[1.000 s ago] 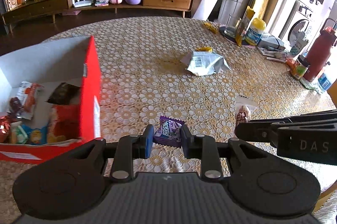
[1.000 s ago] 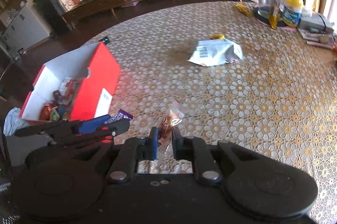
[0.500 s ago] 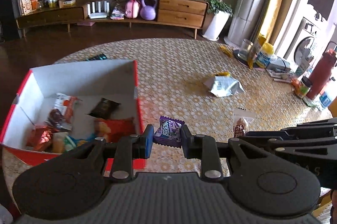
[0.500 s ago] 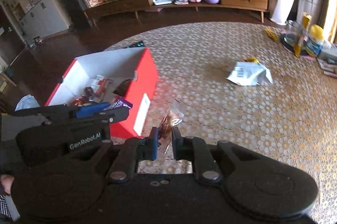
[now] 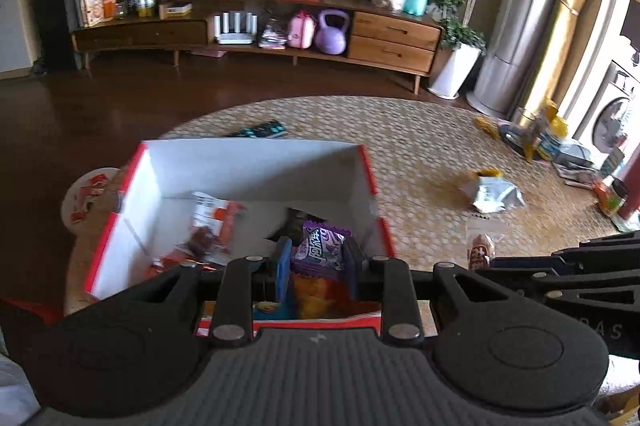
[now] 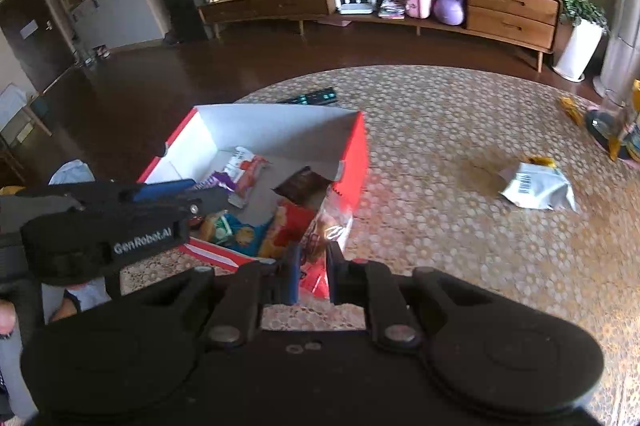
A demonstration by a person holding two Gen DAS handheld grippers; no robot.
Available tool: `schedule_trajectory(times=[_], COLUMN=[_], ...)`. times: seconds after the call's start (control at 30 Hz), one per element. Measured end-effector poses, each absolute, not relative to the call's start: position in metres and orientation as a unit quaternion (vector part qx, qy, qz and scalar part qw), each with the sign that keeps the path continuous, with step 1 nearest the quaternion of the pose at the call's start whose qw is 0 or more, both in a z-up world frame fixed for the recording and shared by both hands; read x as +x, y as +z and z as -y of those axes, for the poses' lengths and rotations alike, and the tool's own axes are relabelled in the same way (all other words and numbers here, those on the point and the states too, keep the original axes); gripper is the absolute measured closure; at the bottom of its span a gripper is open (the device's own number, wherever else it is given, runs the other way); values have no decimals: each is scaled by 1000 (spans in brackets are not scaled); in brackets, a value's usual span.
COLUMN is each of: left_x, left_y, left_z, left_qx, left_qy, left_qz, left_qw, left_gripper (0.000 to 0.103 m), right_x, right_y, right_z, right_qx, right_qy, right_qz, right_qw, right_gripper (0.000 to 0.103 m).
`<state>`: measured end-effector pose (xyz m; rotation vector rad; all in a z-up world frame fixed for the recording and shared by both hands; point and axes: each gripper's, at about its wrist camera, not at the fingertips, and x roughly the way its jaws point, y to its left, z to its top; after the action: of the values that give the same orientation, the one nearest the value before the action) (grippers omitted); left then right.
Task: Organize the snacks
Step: 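Carry the candy bar and candy packet over the red box and lower them, then open both tools to drop the purple candy bar and clear packet into the box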
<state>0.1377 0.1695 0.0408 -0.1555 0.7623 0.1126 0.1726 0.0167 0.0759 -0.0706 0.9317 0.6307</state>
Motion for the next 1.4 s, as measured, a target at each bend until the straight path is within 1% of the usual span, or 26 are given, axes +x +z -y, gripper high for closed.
schedule_trajectory(times=[0.27, 0.7, 1.13, 1.4], left_x=[141, 159, 189, 208], left_y=[35, -2, -41, -58], left_z=[-213, -271, -291, -295], left_qx=[-80, -84, -79, -78], left_qy=[84, 136, 145, 145], left_qz=[-378, -411, -447, -464], left_qw=[918, 898, 879, 870], left_gripper=[76, 76, 76, 76], right_x=[183, 200, 223, 232], right_y=[66, 37, -9, -26], right_z=[-55, -113, -148, -155], right_qx=[-47, -64, -86, -89], right_qy=[307, 325, 307, 297], right_qz=[-450, -470, -500, -512], right_qw=[837, 818, 805, 801], right_gripper=[92, 92, 92, 91])
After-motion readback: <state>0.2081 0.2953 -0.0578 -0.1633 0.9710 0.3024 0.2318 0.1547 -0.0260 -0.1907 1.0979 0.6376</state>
